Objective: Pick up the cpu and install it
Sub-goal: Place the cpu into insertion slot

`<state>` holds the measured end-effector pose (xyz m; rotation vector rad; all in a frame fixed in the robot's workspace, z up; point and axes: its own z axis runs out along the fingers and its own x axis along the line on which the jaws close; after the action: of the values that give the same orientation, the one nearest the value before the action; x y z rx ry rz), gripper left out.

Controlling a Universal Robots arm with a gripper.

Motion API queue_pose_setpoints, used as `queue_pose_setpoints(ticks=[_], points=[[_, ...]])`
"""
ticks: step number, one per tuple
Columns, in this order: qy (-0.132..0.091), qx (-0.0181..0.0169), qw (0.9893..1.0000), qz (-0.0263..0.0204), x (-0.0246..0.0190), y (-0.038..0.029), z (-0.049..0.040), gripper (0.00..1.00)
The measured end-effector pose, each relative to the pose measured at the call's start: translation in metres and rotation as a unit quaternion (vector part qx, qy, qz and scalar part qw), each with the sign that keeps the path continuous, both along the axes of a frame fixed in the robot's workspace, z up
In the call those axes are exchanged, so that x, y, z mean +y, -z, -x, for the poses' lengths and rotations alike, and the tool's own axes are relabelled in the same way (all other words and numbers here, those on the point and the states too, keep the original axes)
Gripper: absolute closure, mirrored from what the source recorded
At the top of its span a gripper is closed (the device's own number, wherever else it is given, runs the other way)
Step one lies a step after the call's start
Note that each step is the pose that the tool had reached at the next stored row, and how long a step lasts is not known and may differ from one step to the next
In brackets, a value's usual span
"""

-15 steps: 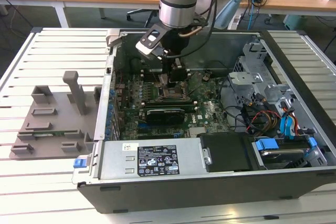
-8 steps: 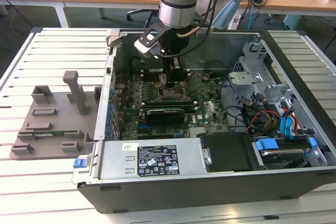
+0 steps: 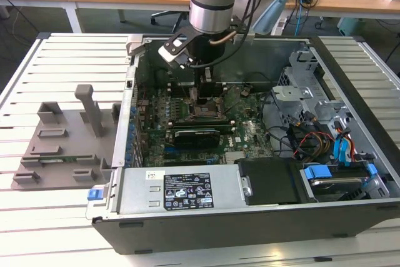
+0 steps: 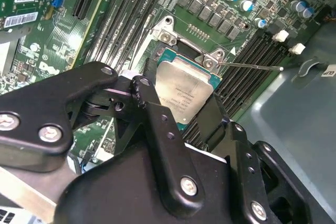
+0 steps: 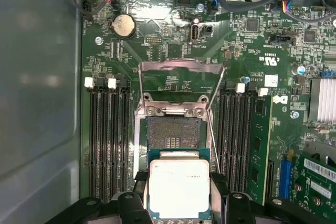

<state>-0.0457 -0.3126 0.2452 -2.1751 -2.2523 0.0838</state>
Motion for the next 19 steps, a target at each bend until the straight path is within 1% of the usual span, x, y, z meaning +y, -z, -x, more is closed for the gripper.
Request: queue_pose_setpoints(ticks=[3,8,19], points=[[0.0,0.0,1.0,0.0001,-0.0001,0.0001,-0.0002,0.45],[0.001,0.0,1.0,0.0001,0.0,0.0036,-0.0019,0.45],[0.0,0.0,1.0,0.0001,0.0,0.0063,-0.002,0.45]])
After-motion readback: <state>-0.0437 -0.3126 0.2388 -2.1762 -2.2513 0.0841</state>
